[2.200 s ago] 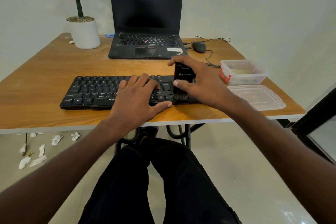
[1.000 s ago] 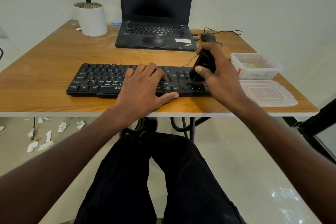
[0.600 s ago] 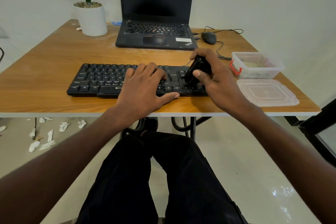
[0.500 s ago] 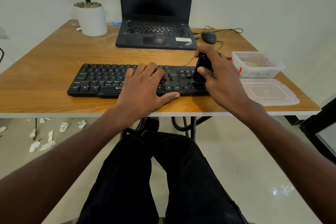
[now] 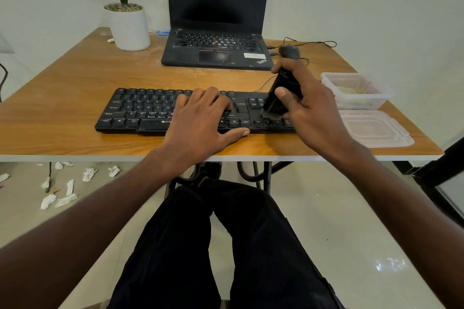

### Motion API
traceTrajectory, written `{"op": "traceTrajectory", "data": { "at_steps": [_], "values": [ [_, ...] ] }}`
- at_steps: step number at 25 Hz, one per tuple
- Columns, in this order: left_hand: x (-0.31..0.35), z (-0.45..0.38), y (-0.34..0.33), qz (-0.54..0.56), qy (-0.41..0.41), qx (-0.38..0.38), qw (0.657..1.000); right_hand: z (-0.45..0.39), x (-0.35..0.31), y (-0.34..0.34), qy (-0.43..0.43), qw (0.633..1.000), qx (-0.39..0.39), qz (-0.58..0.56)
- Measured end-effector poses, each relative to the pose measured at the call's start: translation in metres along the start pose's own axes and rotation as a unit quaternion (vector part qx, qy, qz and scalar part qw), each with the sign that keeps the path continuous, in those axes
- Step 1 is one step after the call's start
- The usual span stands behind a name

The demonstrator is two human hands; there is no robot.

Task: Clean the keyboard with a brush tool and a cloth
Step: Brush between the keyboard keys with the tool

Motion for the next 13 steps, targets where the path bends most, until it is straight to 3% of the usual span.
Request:
{"op": "traceTrajectory", "data": {
  "at_steps": [5,9,13],
  "values": [
    [0.001,0.000,0.001,-0.002,-0.003,0.005,1.000,-0.004,0.007,-0.010,0.006,0.999,-0.031,-0.019],
    [0.000,0.000,-0.001,-0.006,0.001,0.004,1.000,-0.012,0.010,0.008,-0.033,0.994,-0.089,0.063],
    [0.000,0.000,0.000,0.000,0.001,0.006,1.000,-0.011,0.005,0.020,-0.051,0.994,-0.093,-0.002]
  ]
}}
Point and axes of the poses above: each hand's wrist, its own z-axis away from the middle knuckle, its own y-axis out of the back of the hand, x = y × z, the point moved 4 cm from there along -z, towards the middle knuckle, and after that the axes turned 3 degrees about z, right-handed, at the moved point
